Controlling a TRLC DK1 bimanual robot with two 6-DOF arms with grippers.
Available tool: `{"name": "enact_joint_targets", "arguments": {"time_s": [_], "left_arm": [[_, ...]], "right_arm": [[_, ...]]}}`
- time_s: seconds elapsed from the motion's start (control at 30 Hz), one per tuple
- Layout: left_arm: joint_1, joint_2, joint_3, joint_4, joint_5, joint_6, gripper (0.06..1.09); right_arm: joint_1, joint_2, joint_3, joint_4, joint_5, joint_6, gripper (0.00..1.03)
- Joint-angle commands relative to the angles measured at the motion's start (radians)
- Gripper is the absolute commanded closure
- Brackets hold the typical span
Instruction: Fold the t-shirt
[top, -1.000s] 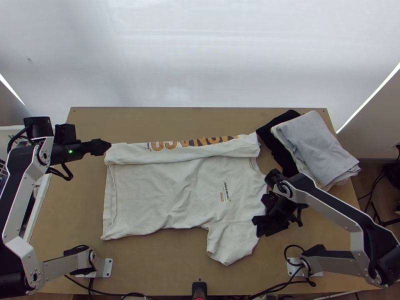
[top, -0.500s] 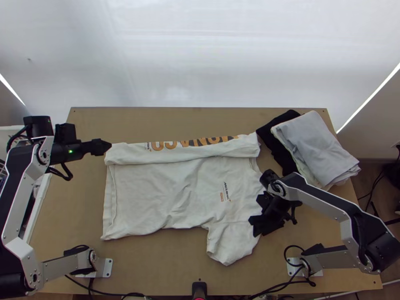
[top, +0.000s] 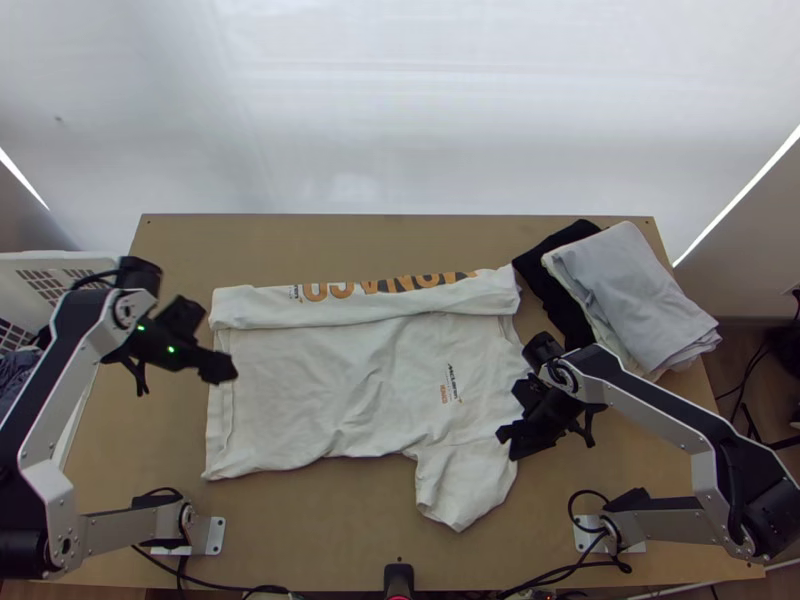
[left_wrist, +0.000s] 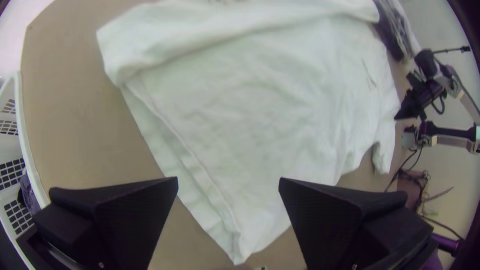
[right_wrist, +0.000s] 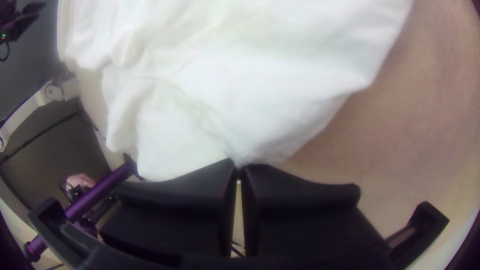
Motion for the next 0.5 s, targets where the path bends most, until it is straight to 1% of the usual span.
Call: {"name": "enact_joint_targets", "arguments": {"time_s": [0.0,0.13,0.17,0.27,0.4,0.47], "left_arm": [[-0.138,0.084,-0.03,-0.25,-0.146,0.062,0.11],[-0.211,0.1,-0.108,-0.326,-0.295,0.056,0.11],[-0.227,0.096,-0.125,-0.33,-0.309,0.059,0.11],[-0.265,0.072,-0.183,-0.33,-0.315,0.081,0.11],[-0.35,0.067,-0.255,-0.323,-0.318,0.078,0.11],[-0.386,0.067,-0.289,-0.294,-0.318,0.071,0.11]], "right_arm": [[-0.006,-0.017,0.002,0.001,-0.001,0.008,1.0],[-0.009,-0.026,0.004,-0.001,-0.001,0.009,1.0],[-0.01,-0.028,0.002,-0.002,-0.001,0.009,1.0],[-0.015,-0.034,-0.001,-0.006,-0.001,0.009,1.0],[-0.017,-0.035,0.004,-0.007,-0.001,0.011,1.0],[-0.017,-0.035,0.01,-0.007,-0.001,0.015,1.0]]}}
